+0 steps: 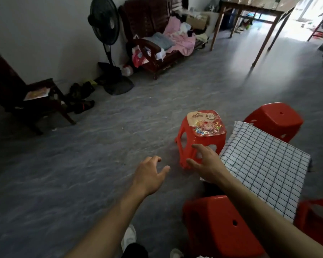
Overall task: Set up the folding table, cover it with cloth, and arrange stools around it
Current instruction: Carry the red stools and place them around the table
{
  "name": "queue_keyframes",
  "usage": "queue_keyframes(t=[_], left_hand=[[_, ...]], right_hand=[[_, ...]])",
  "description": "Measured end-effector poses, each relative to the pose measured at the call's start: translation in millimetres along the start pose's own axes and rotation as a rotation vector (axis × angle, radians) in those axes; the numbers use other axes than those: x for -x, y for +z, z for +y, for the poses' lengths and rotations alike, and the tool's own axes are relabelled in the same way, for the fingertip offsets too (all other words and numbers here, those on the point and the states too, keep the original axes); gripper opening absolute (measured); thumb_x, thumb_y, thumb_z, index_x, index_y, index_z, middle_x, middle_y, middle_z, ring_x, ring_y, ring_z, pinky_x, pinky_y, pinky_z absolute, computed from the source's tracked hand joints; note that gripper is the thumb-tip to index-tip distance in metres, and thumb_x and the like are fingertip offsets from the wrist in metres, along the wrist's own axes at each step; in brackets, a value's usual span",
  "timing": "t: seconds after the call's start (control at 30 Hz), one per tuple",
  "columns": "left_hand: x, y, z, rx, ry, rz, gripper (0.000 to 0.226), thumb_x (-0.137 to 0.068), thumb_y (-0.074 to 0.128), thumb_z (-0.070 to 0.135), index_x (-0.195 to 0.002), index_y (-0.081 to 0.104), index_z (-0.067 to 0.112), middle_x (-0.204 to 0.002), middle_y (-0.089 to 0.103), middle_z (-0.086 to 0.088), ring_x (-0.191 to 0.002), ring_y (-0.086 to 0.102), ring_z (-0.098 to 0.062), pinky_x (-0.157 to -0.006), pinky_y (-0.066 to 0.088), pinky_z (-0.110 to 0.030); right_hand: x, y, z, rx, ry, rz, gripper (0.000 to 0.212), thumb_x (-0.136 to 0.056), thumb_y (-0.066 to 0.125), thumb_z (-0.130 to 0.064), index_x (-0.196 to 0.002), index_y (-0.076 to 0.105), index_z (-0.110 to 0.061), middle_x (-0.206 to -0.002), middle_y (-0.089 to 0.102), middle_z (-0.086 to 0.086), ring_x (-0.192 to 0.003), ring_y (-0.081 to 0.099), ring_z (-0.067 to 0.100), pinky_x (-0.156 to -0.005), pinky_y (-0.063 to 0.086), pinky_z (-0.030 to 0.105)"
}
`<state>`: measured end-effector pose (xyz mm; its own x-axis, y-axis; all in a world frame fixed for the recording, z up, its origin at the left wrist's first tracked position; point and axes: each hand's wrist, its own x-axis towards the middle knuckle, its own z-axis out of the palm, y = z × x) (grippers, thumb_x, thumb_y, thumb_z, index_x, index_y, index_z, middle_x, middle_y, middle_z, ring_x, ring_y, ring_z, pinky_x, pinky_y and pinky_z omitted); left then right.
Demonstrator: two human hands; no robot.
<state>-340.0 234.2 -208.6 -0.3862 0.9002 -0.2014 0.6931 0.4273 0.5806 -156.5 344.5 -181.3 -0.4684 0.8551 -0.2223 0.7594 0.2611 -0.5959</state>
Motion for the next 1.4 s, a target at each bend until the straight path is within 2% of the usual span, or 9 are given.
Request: queue_keyframes(t=[0.3, 0.47, 0.53, 0.73, 0.83, 1.03, 1.17, 1.3, 1.4], left_hand=[[-128.9, -75.6, -55.6, 0.06, 0.14, -0.062, 0.046, -0.093, 0.06, 0.046, -0.129, 0.059, 0.016, -0.131, 0.06, -0.006, -0.121, 0.056, -0.023, -0.099, 0.042, -0.03], [-200.0, -96.9, -39.7, 0.042, 0.285, -0.128, 0.047, -0.093, 0.059, 0.048, -0.128, 0.059, 0.018, -0.131, 0.062, -0.006, -0.118, 0.058, -0.022, -0.097, 0.047, -0.033], [-220.7, -95.0, -23.2, 0.034, 0.338, -0.147, 0.047, -0.093, 0.058, 0.048, -0.129, 0.059, 0.018, -0.131, 0.061, -0.005, -0.119, 0.057, -0.022, -0.097, 0.046, -0.032], [-277.3, -59.3, 27.4, -0.049, 0.492, -0.332, 0.046, -0.094, 0.059, 0.046, -0.131, 0.058, 0.019, -0.131, 0.059, -0.004, -0.117, 0.056, -0.018, -0.093, 0.042, -0.028], [-307.0, -40.2, 46.7, -0.132, 0.533, -0.399, 0.045, -0.094, 0.059, 0.046, -0.129, 0.059, 0.018, -0.128, 0.061, -0.003, -0.113, 0.057, -0.014, -0.092, 0.041, -0.023], [-368.3, -16.7, 110.5, -0.192, 0.653, -0.528, 0.037, -0.092, 0.063, 0.041, -0.123, 0.063, 0.019, -0.121, 0.065, -0.002, -0.104, 0.059, -0.012, -0.091, 0.049, -0.031], [-396.1, 6.8, 172.5, -0.165, 0.726, -0.596, 0.043, -0.089, 0.061, 0.054, -0.122, 0.062, 0.027, -0.126, 0.063, 0.001, -0.105, 0.061, -0.012, -0.091, 0.055, -0.042], [-396.6, 53.8, 224.1, -0.256, 0.936, -0.733, 0.026, -0.095, 0.06, 0.042, -0.116, 0.061, 0.028, -0.113, 0.061, 0.014, -0.098, 0.055, -0.003, -0.07, 0.037, -0.009], [-389.0, 99.1, 242.9, -0.272, 1.03, -0.928, 0.044, -0.093, 0.058, 0.049, -0.126, 0.059, 0.021, -0.123, 0.064, 0.001, -0.101, 0.061, -0.01, -0.081, 0.052, -0.025]], right_hand=[[-72.7, 27.3, -64.8, -0.031, 0.214, 0.083, 0.066, -0.086, 0.068, -0.046, -0.144, 0.042, -0.027, -0.137, 0.049, 0.007, -0.119, 0.051, 0.019, -0.086, 0.044, 0.023], [-93.3, 16.7, -72.5, -0.055, 0.328, 0.224, 0.07, -0.083, 0.069, -0.05, -0.143, 0.042, -0.027, -0.134, 0.053, 0.004, -0.122, 0.053, 0.021, -0.102, 0.046, 0.038], [-97.8, 13.2, -66.9, -0.068, 0.377, 0.237, 0.071, -0.083, 0.069, -0.051, -0.144, 0.042, -0.026, -0.137, 0.051, 0.004, -0.125, 0.05, 0.021, -0.104, 0.044, 0.036], [-130.5, 1.1, -20.5, -0.166, 0.521, 0.346, 0.066, -0.086, 0.071, -0.041, -0.143, 0.044, -0.022, -0.139, 0.05, 0.005, -0.128, 0.046, 0.018, -0.098, 0.032, 0.023], [-155.8, -4.2, 4.2, -0.268, 0.582, 0.411, 0.066, -0.085, 0.07, -0.043, -0.142, 0.045, -0.021, -0.138, 0.052, 0.005, -0.125, 0.048, 0.018, -0.099, 0.036, 0.026], [-174.4, -26.3, 38.9, -0.392, 0.739, 0.504, 0.07, -0.085, 0.07, -0.044, -0.145, 0.042, -0.02, -0.141, 0.049, 0.004, -0.13, 0.045, 0.019, -0.105, 0.037, 0.031], [-158.9, -35.7, 58.5, -0.399, 0.875, 0.582, 0.071, -0.086, 0.068, -0.046, -0.146, 0.039, -0.023, -0.144, 0.045, 0.005, -0.132, 0.043, 0.02, -0.109, 0.039, 0.036], [-134.7, -27.5, 67.0, -0.449, 1.051, 0.632, 0.07, -0.088, 0.067, -0.042, -0.147, 0.037, -0.021, -0.143, 0.043, 0.006, -0.129, 0.043, 0.019, -0.104, 0.036, 0.029], [-116.2, -11.5, 67.3, -0.48, 1.23, 0.701, 0.067, -0.087, 0.068, -0.04, -0.144, 0.041, -0.018, -0.138, 0.048, 0.01, -0.127, 0.046, 0.024, -0.103, 0.035, 0.028]])
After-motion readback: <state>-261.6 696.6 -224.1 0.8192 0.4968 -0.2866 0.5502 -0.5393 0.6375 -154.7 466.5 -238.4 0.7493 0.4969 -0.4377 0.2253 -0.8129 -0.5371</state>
